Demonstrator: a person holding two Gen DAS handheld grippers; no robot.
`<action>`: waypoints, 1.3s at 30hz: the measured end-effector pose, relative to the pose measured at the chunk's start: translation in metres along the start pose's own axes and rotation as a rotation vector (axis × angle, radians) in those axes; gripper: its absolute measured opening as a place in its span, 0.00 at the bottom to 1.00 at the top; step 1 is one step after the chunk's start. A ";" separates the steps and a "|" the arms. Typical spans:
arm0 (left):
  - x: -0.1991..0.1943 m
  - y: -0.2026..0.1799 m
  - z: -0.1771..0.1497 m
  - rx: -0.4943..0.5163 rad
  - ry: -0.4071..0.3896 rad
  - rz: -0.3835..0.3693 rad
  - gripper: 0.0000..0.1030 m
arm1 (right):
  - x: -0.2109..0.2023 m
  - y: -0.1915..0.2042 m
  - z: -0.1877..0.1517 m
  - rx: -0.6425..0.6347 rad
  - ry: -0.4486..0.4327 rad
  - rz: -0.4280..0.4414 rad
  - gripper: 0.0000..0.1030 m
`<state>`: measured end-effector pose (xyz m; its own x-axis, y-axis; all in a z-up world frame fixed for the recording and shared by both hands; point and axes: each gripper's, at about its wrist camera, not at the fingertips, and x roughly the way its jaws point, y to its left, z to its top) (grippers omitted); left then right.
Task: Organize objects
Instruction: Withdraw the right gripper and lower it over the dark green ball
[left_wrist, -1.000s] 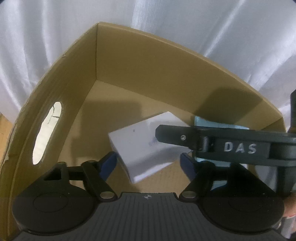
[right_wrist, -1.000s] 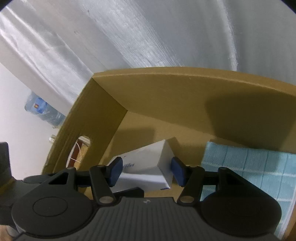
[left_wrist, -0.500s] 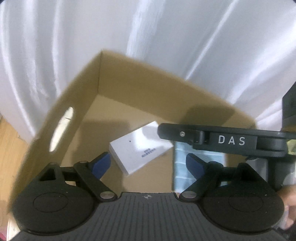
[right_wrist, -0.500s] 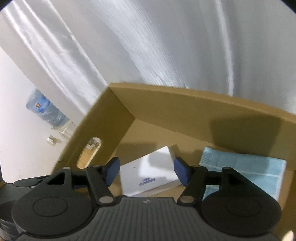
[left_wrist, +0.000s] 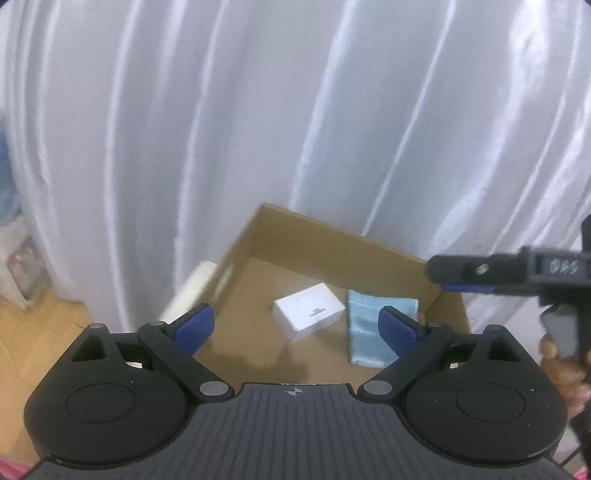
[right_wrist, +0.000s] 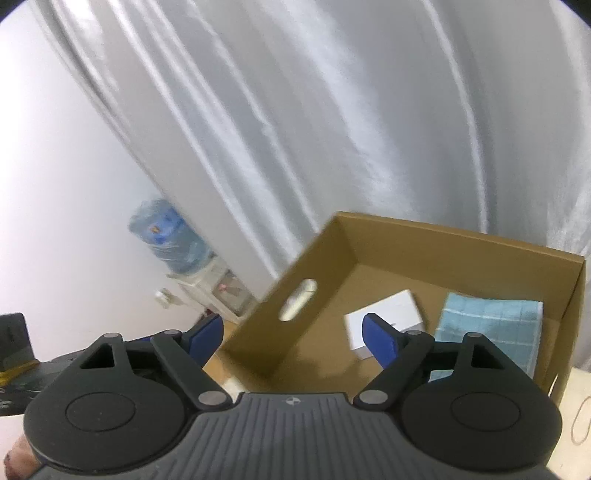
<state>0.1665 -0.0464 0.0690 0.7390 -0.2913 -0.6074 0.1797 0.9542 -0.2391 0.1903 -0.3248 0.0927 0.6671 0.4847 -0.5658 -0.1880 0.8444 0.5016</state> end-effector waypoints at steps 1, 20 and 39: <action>-0.011 0.002 -0.005 0.005 -0.015 0.006 0.95 | -0.009 0.008 -0.005 -0.006 -0.013 0.015 0.86; -0.095 0.052 -0.110 0.004 -0.091 0.186 0.96 | -0.024 0.068 -0.124 0.055 0.046 0.162 0.96; 0.014 0.055 -0.136 0.195 0.108 0.171 0.96 | 0.088 0.082 -0.144 0.015 0.226 0.077 0.95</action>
<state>0.0990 -0.0073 -0.0557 0.6978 -0.1209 -0.7061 0.1876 0.9821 0.0173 0.1299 -0.1804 -0.0102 0.4726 0.5878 -0.6566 -0.2204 0.8002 0.5577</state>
